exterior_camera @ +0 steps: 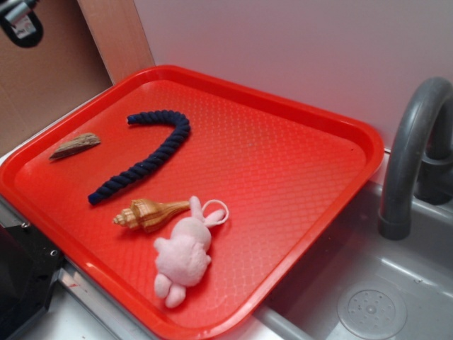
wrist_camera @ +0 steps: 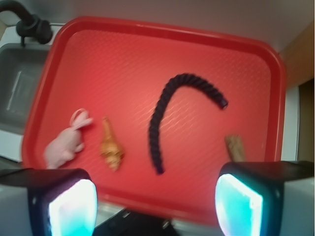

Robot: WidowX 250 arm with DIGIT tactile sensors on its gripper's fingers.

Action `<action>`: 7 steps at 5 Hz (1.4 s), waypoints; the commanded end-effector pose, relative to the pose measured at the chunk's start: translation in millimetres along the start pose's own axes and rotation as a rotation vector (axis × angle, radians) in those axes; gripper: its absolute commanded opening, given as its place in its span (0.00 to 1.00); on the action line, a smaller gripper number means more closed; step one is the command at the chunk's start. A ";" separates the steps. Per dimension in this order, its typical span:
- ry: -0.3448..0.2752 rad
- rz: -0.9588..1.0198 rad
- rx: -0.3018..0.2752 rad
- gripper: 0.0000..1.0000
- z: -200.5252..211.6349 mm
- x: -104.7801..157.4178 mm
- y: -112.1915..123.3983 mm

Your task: Grab the wood chip.

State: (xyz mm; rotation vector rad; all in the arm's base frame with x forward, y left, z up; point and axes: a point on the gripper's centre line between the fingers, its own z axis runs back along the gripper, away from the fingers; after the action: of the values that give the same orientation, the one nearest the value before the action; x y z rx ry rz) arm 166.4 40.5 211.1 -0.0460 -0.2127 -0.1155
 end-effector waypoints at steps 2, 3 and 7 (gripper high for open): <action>0.050 -0.154 0.124 1.00 -102.5 -10.2 96.3; 0.099 -0.184 0.122 1.00 -136.7 -18.5 104.5; 0.297 -0.191 0.117 0.62 -194.7 -36.5 118.0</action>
State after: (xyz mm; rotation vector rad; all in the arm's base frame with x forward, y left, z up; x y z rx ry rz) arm 189.6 147.0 15.5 0.1115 0.0615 -0.3292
